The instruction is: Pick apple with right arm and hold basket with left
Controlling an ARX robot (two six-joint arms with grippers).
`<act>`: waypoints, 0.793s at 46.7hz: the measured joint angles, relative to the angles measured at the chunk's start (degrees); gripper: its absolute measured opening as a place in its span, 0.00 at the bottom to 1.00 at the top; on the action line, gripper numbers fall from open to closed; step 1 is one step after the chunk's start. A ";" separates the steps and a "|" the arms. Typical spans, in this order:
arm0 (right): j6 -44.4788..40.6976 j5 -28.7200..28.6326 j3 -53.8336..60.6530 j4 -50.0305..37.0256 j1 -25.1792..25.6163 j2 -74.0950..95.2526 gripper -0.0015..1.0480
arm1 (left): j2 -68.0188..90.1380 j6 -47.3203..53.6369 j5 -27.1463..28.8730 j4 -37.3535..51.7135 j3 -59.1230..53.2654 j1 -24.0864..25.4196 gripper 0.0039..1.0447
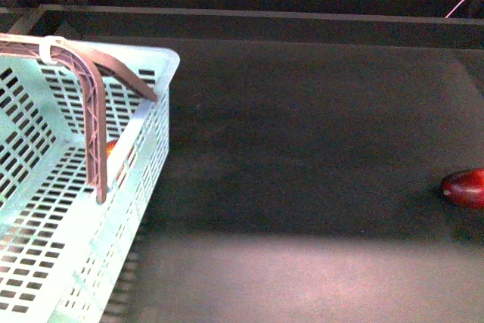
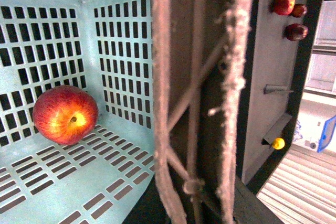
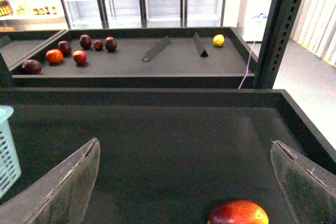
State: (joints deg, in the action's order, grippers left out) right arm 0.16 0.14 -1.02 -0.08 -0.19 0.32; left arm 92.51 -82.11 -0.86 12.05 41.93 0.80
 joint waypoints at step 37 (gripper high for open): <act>0.00 0.00 0.00 0.00 0.00 0.00 0.91 | -6.97 0.79 -3.61 -3.82 -9.66 2.69 0.37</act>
State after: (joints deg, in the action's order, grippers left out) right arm 0.16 0.14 -1.02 -0.08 -0.19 0.32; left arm 85.54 -81.32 -4.47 8.23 32.27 3.49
